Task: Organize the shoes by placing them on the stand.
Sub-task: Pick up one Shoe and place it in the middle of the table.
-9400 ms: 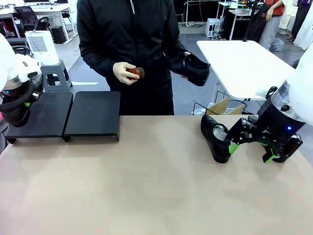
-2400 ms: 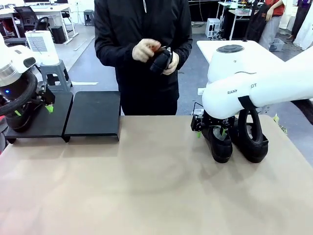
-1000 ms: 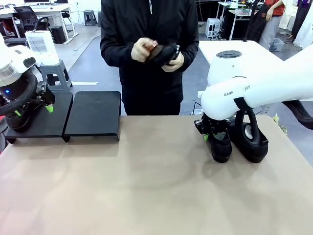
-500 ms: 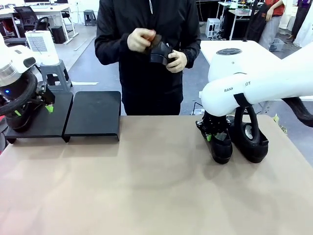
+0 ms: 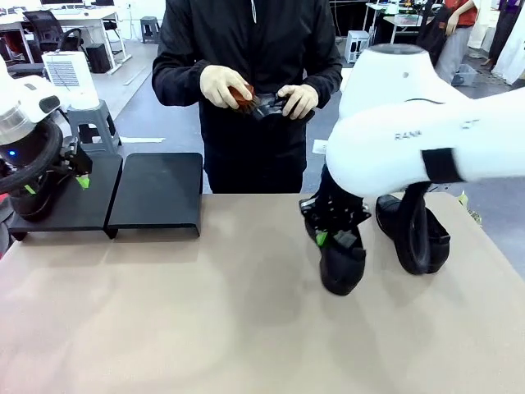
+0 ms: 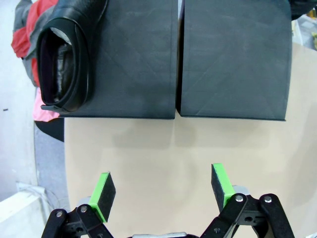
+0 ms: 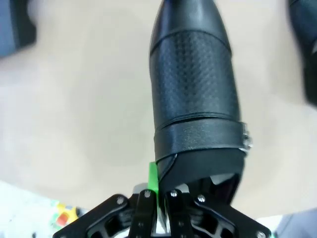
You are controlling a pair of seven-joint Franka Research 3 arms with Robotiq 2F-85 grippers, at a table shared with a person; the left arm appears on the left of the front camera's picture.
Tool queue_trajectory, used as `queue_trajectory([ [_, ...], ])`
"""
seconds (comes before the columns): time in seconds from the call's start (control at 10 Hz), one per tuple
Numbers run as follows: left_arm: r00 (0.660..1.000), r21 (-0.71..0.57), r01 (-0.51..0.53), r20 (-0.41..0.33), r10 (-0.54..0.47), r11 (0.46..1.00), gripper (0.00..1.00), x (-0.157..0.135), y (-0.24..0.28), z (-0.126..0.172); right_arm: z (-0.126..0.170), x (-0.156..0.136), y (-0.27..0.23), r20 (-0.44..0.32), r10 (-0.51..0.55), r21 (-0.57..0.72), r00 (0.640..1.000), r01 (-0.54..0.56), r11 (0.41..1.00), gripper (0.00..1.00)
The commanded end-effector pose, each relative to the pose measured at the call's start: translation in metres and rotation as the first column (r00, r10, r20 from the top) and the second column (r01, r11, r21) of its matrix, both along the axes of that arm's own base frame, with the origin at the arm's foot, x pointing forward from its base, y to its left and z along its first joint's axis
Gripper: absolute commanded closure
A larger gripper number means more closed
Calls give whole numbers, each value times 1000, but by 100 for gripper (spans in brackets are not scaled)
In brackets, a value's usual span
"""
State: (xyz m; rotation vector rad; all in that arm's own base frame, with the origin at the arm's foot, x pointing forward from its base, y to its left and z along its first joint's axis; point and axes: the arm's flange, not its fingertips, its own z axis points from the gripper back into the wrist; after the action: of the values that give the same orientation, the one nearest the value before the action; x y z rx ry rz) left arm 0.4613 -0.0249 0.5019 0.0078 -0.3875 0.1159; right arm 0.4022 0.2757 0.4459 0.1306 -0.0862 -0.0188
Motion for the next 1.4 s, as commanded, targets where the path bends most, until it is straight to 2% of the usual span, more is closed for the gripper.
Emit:
queue_trajectory([
  [0.0,1000,17,2,6,-2,1000,0,-1,2,1,2,-29,0,-1,0,39,1000,0,999,100],
  [0.1,1000,17,2,6,-2,1000,0,-1,2,1,6,-47,2,23,1,23,1000,-2,1000,100],
  [0.2,1000,17,2,6,-2,1000,0,-1,2,1,5,-25,10,-3,15,19,1000,-15,1000,100],
  [0.4,1000,17,2,6,-2,1000,0,-1,2,1,5,-25,10,-3,15,19,1000,-15,1000,100],
  [0.5,1000,17,2,6,-2,1000,0,-1,2,1,2,-40,10,-7,21,13,1000,-21,1000,100],
  [0.6,1000,17,2,6,-2,1000,0,-1,2,1,-11,-39,17,-17,-8,49,1000,9,999,100],
  [0.7,1000,17,2,6,-2,1000,0,-1,2,1,-20,-49,38,8,-21,35,1000,21,999,100],
  [0.9,1000,17,2,6,-2,1000,0,-1,2,1,-41,-71,79,39,30,22,999,-31,999,100],
  [1.1,1000,17,2,6,-2,1000,0,-1,2,1,-62,-72,101,19,35,21,999,-35,999,100],
  [1.3,1000,17,2,6,-2,1000,0,-1,2,1,-67,-76,106,15,26,27,1000,-27,999,100],
])
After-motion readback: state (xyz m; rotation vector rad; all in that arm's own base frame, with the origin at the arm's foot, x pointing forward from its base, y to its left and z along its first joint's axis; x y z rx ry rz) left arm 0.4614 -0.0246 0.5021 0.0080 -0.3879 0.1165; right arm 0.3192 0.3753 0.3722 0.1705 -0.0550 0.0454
